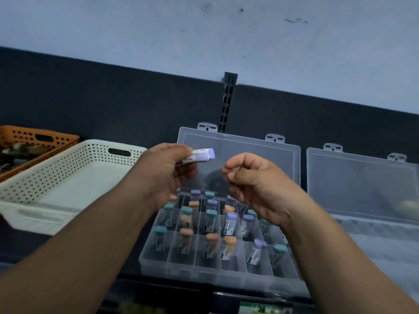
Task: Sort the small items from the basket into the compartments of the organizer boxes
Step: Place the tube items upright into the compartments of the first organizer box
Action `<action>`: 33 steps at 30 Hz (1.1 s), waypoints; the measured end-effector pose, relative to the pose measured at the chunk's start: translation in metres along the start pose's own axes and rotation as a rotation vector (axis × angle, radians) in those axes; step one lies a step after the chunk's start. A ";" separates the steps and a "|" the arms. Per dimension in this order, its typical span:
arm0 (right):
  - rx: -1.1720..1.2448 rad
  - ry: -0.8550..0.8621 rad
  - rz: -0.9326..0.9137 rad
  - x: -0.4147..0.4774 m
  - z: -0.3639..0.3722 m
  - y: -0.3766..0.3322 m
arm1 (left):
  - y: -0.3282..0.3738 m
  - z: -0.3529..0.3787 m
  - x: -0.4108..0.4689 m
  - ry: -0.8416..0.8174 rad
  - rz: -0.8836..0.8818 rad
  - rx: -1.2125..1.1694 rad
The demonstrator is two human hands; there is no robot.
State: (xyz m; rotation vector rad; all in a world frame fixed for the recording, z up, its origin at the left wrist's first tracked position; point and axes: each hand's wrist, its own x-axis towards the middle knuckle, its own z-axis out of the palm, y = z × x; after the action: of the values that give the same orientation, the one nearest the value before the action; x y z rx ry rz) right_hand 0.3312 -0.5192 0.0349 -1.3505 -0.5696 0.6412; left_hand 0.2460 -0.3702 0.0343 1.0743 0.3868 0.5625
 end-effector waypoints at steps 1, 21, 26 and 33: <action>-0.105 -0.029 -0.008 -0.001 -0.002 0.000 | 0.002 -0.003 -0.001 0.006 0.008 0.009; -1.278 -0.344 -0.080 0.025 0.042 0.024 | 0.013 -0.048 0.023 -0.064 -0.003 0.128; -1.383 -0.375 0.008 0.027 0.050 0.029 | 0.012 -0.055 0.025 -0.088 -0.021 0.123; -1.402 -0.373 0.074 0.033 0.053 0.034 | 0.011 -0.067 0.025 -0.087 -0.032 0.115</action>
State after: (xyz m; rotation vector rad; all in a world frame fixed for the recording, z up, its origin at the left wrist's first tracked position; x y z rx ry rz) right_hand 0.3144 -0.4552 0.0085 -2.5699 -1.4173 0.5328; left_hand 0.2264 -0.3032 0.0143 1.1971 0.3627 0.4681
